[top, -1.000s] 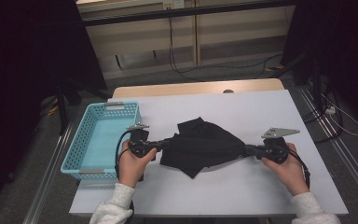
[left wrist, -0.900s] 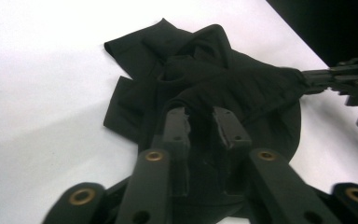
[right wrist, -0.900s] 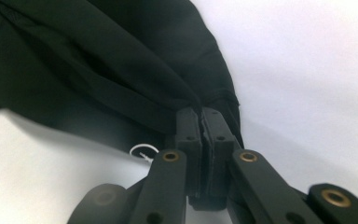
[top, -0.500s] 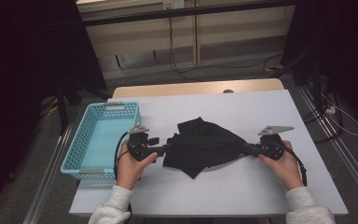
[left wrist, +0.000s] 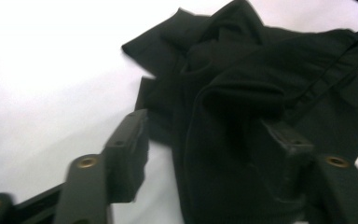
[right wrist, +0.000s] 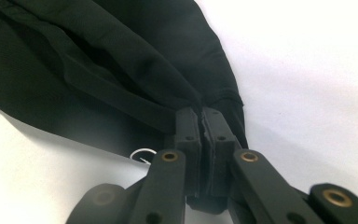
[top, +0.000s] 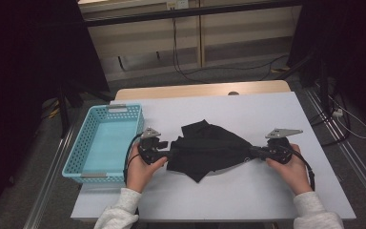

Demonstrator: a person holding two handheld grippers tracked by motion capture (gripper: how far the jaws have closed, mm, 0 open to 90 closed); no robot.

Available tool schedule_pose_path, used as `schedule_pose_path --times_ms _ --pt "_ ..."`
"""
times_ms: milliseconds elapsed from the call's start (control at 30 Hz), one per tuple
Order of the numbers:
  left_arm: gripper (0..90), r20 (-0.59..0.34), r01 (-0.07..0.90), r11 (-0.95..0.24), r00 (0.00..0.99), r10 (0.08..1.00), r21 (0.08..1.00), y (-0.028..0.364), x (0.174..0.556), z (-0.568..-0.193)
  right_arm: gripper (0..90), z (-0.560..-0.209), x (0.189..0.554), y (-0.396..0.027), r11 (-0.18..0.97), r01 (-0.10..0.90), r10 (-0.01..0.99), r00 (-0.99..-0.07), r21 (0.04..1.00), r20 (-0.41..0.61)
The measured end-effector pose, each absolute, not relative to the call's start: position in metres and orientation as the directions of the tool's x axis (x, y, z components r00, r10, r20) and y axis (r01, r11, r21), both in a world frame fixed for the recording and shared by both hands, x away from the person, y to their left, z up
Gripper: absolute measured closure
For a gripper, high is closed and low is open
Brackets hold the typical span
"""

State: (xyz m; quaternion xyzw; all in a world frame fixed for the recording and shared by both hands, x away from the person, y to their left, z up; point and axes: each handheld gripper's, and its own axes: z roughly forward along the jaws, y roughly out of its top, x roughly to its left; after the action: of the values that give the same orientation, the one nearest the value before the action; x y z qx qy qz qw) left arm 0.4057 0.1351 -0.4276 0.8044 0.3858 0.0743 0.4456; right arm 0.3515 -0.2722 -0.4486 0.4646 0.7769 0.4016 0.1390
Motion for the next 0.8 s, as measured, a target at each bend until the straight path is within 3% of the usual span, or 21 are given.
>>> schedule_pose_path --times_ms 233,367,700,800 --pt "66.9 -0.246 0.531 -0.298 0.727 0.641 0.794 0.130 0.403 -0.422 86.7 -0.450 0.351 -0.271 0.247 0.612 0.834 -0.529 0.751 0.157" --pt "83.2 -0.283 0.570 -0.287 0.709 0.646 0.770 0.132 0.402 -0.418 86.1 -0.451 0.350 -0.271 0.249 0.607 0.833 -0.532 0.755 0.153" --pt "87.0 -0.332 0.622 -0.229 0.651 0.682 0.749 0.147 0.399 -0.407 87.6 -0.446 0.348 -0.276 0.230 0.598 0.828 -0.535 0.768 0.169" --pt "86.9 -0.335 0.632 -0.224 0.640 0.692 0.742 0.146 0.400 -0.411 88.1 -0.446 0.349 -0.274 0.238 0.584 0.843 -0.521 0.776 0.134"
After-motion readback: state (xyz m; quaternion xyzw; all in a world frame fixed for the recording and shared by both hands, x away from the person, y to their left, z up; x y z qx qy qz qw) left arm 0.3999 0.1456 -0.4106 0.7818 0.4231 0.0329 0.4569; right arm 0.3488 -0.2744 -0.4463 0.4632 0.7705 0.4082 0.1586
